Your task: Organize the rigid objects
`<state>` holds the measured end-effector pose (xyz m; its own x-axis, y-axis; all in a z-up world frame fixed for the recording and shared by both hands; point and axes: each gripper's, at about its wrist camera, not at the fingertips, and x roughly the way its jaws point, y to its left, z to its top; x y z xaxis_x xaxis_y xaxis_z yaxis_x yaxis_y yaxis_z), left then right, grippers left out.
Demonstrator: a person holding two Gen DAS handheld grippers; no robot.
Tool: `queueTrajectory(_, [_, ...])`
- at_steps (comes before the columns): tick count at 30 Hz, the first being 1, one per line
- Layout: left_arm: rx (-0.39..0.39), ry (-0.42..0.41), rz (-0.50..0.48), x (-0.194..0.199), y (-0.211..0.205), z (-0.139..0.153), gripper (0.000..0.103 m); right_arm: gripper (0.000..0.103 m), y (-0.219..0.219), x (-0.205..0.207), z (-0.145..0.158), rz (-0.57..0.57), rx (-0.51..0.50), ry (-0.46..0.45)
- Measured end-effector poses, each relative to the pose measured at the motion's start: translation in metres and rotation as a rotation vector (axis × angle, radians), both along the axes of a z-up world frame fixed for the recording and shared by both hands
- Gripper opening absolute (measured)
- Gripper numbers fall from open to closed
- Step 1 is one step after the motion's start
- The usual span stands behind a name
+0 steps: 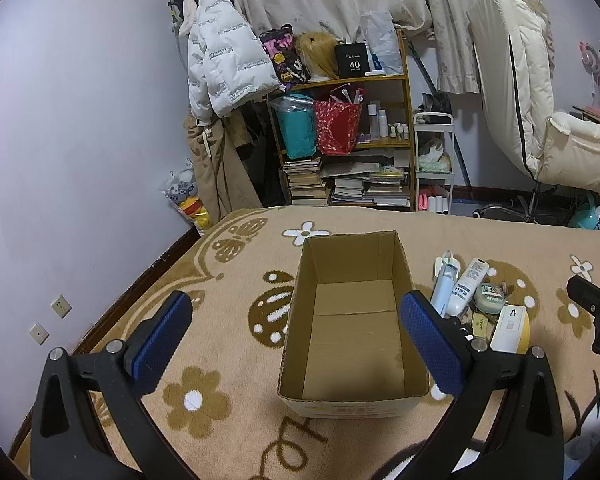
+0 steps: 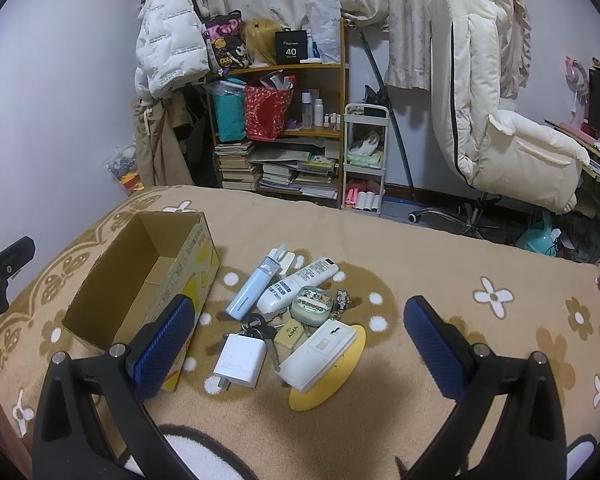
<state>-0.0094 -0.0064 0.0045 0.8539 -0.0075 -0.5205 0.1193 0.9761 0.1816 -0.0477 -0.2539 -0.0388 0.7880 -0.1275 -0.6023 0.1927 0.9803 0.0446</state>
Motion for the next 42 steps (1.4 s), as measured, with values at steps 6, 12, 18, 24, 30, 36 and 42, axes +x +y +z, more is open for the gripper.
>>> queueTrajectory(6, [0.000,0.001,0.000,-0.001,0.000,-0.002,0.103,0.103,0.001,0.000,0.000,0.001,-0.002,0.000])
queueTrajectory(12, [0.007,0.009,0.004,-0.002,-0.001,-0.007,0.103,0.103,0.002,0.000,0.000,0.004,-0.002,-0.001])
queueTrajectory(18, [0.001,0.031,-0.007,0.003,-0.002,-0.008,0.103,0.103,0.002,0.001,0.000,0.000,0.001,0.000])
queueTrajectory(24, [0.008,0.028,0.009,0.018,0.000,-0.004,0.103,0.103,0.002,0.005,0.002,0.008,0.006,0.001])
queueTrajectory(30, [0.025,0.051,-0.002,0.046,0.001,-0.002,0.103,0.103,-0.004,0.025,-0.002,0.020,0.022,0.022])
queueTrajectory(36, [0.018,0.151,-0.012,0.082,0.004,-0.021,0.103,0.103,-0.007,0.058,-0.018,0.026,0.029,0.062])
queueTrajectory(42, [-0.020,0.273,-0.024,0.110,0.007,-0.052,0.103,0.103,-0.006,0.085,-0.042,0.031,0.012,0.129])
